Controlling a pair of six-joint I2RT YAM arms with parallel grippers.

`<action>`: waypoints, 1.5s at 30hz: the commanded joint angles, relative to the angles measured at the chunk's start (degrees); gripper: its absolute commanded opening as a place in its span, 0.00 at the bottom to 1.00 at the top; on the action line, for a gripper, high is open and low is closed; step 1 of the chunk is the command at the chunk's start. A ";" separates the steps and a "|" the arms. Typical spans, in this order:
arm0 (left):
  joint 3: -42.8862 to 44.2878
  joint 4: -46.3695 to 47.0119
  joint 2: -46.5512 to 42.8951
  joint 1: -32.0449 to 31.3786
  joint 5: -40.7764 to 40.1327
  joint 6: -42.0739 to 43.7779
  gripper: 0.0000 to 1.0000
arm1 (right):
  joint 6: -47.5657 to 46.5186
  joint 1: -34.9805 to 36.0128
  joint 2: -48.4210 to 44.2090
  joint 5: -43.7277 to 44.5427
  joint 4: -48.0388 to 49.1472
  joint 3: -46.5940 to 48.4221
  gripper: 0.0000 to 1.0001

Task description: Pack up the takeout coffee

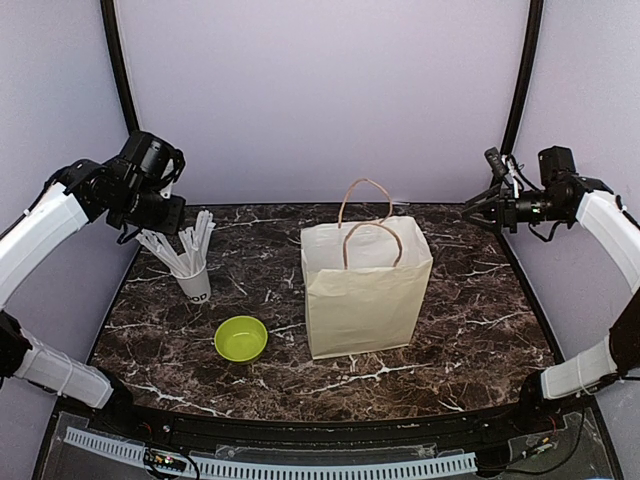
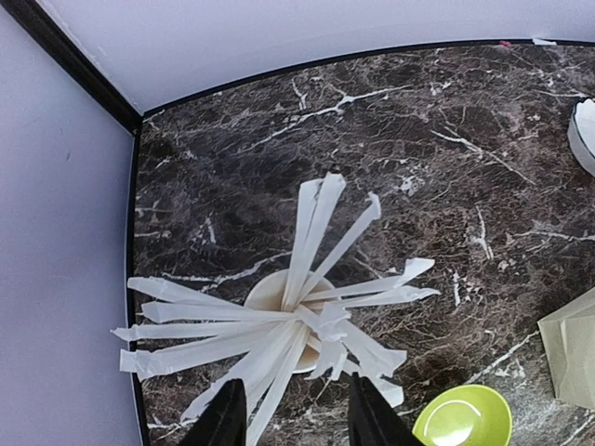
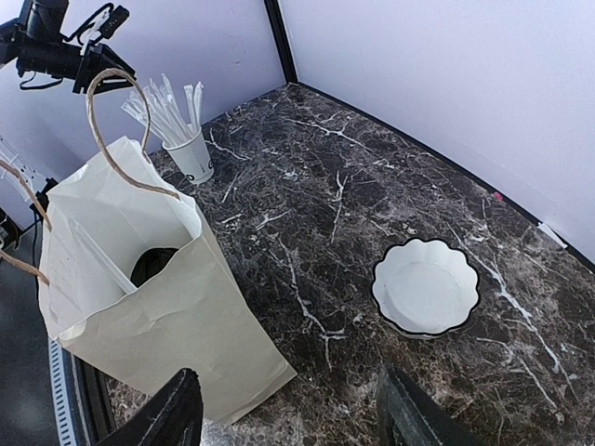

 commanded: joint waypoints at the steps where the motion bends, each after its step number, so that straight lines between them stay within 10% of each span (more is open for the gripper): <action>1: -1.30 -3.12 -0.17 2.53 -4.09 -0.50 0.42 | 0.50 -0.12 -2.04 0.10 1.67 -1.07 0.64; 14: -5.13 12.63 1.92 21.02 7.63 5.64 0.50 | 0.25 -0.17 -1.35 -0.60 2.07 -1.49 0.64; 34: -0.18 14.17 9.94 22.89 10.56 6.24 0.25 | -0.36 -0.14 -0.26 0.22 2.50 -2.24 0.63; 45: -0.26 9.51 9.16 22.86 10.50 5.18 0.29 | -0.72 -0.09 1.17 0.22 1.72 -1.19 0.63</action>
